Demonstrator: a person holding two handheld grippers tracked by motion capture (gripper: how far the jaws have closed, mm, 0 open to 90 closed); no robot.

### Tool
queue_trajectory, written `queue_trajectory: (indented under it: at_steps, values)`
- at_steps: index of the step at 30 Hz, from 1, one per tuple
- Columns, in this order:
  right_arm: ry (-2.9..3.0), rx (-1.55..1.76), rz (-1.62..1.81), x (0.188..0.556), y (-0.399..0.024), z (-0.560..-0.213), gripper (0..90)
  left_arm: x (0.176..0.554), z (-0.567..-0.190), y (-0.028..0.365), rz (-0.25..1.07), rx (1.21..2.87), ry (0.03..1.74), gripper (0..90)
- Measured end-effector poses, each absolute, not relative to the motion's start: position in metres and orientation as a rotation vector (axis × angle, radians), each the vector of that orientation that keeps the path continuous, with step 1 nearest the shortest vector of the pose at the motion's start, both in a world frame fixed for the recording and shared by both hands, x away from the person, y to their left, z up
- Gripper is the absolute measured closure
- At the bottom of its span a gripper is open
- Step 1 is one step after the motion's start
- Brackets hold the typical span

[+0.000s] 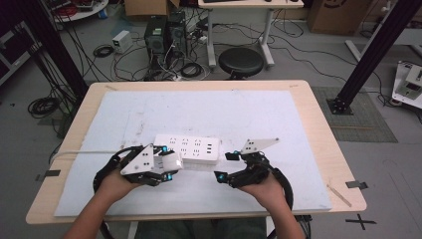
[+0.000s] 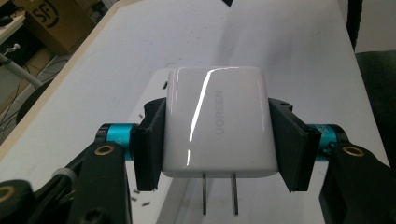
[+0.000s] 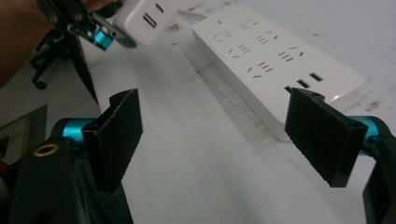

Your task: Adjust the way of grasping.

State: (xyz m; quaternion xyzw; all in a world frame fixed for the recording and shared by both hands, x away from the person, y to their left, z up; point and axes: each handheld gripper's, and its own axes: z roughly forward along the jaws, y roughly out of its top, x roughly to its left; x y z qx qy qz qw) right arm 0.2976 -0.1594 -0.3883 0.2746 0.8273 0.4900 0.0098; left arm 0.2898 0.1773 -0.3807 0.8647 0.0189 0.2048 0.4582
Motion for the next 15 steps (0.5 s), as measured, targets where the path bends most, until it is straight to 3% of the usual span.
queue_trajectory:
  at_steps: [15]
  values:
    - [2.623,1.014,1.789,0.303,-0.13,-0.41,19.5,0.274,-0.404,0.141,0.598,2.084,-0.051,42.5]
